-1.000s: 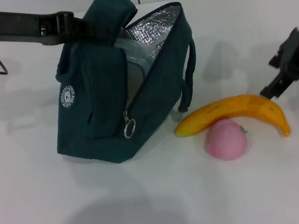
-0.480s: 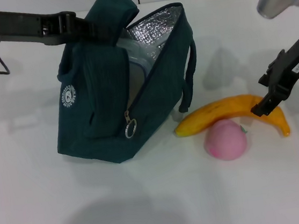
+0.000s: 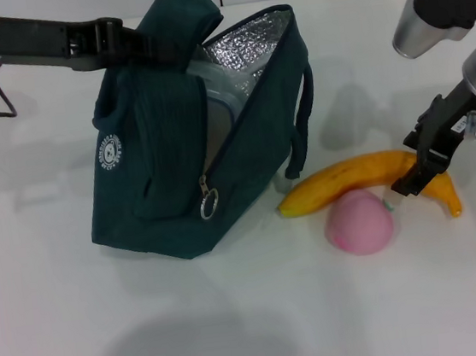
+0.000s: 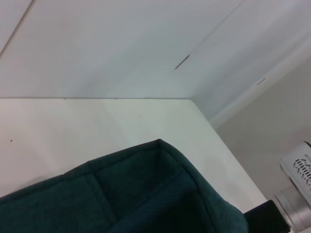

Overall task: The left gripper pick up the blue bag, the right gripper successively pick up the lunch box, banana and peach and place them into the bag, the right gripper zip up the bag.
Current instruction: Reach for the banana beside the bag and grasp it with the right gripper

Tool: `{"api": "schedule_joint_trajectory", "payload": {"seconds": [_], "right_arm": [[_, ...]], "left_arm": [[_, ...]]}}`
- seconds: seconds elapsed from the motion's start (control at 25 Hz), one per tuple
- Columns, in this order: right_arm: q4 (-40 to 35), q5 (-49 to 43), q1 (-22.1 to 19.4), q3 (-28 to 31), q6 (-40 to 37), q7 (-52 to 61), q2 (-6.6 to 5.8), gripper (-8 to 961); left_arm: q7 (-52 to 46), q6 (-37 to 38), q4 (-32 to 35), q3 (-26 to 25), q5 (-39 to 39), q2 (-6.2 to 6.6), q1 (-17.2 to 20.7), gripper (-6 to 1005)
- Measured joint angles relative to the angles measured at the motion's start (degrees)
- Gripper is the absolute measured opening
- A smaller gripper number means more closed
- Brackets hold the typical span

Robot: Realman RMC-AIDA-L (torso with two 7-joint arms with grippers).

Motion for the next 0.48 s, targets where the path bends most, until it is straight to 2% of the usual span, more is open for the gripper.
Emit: {"api": "schedule_joint_trajectory", "payload": {"seconds": [0.4,0.48], "right_arm": [[0.43,0.00,0.04,0.01,0.43,0.22,-0.09,670],[0.43,0.00,0.04,0.00,0.42,0.26,-0.09,529]], "left_arm": [[0.10,0.08,0.10,0.00,-0.01,0.00,0.07,36],[0.19,0.11,0.10,0.00,-0.01,0.00,0.16,36]]}}
